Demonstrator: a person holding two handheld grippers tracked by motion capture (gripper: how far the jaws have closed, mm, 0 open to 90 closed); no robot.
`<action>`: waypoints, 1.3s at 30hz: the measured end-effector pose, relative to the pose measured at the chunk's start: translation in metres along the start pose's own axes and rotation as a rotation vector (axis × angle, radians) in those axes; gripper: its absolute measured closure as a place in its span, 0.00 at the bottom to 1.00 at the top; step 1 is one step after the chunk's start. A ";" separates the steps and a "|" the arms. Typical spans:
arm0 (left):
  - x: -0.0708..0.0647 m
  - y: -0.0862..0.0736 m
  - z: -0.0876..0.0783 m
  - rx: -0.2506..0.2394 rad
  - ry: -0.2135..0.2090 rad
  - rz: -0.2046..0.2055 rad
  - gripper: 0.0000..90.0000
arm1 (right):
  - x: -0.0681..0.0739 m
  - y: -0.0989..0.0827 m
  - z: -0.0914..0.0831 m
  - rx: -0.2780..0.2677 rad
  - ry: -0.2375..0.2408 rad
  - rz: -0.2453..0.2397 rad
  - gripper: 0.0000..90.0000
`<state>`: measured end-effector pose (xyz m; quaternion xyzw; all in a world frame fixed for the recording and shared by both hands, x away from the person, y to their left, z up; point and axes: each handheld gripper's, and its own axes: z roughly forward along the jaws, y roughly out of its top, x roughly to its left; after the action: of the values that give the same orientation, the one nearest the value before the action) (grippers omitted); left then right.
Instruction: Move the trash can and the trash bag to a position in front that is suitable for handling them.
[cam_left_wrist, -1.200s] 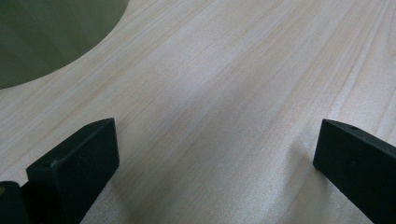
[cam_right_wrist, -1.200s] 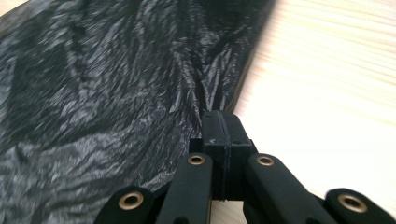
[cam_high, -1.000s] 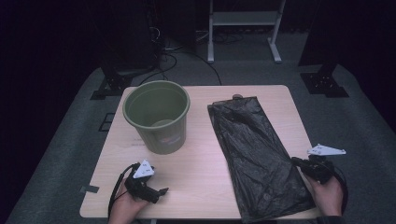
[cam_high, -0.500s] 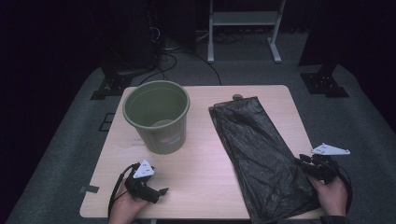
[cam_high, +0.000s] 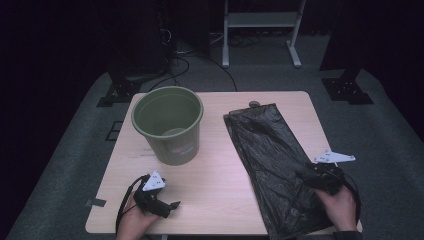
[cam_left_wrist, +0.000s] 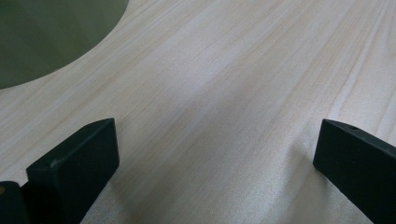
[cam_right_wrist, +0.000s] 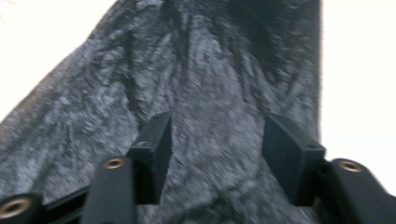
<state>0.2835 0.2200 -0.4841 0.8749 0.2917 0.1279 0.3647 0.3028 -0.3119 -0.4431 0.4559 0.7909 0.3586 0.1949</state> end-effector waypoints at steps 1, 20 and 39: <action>0.000 0.000 0.000 0.000 0.000 0.000 0.00 | 0.005 0.004 0.005 0.003 0.016 -0.011 0.38; 0.000 0.000 0.000 0.000 0.000 0.000 0.00 | 0.031 0.018 0.068 0.109 0.067 -0.075 0.34; 0.000 0.000 0.000 0.000 0.000 0.000 0.00 | 0.025 0.003 0.043 0.128 0.104 -0.094 1.00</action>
<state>0.2835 0.2200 -0.4841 0.8749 0.2917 0.1279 0.3647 0.3192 -0.2723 -0.4692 0.4104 0.8419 0.3209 0.1405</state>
